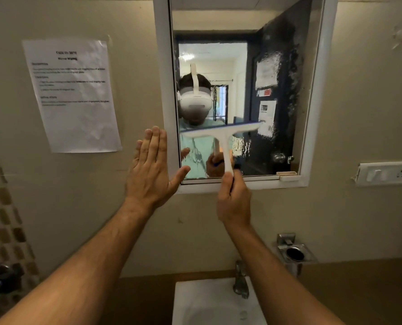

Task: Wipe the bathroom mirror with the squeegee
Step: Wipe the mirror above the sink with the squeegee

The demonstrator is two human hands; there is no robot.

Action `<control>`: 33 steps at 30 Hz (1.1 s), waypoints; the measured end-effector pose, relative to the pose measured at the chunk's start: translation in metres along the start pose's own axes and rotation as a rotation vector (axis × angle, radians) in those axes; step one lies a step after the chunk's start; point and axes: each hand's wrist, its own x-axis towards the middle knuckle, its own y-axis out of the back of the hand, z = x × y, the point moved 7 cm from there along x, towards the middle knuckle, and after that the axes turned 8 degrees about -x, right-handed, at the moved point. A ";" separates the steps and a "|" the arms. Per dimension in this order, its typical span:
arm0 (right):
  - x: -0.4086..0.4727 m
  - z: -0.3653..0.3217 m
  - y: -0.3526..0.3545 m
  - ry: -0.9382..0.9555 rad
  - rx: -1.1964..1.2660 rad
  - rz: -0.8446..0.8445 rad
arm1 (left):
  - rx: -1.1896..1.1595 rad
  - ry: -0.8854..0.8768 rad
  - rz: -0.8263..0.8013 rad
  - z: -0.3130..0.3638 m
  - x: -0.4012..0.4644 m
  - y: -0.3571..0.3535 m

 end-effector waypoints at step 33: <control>-0.025 -0.003 -0.002 -0.094 0.039 -0.056 | 0.049 -0.017 0.050 0.001 0.011 0.016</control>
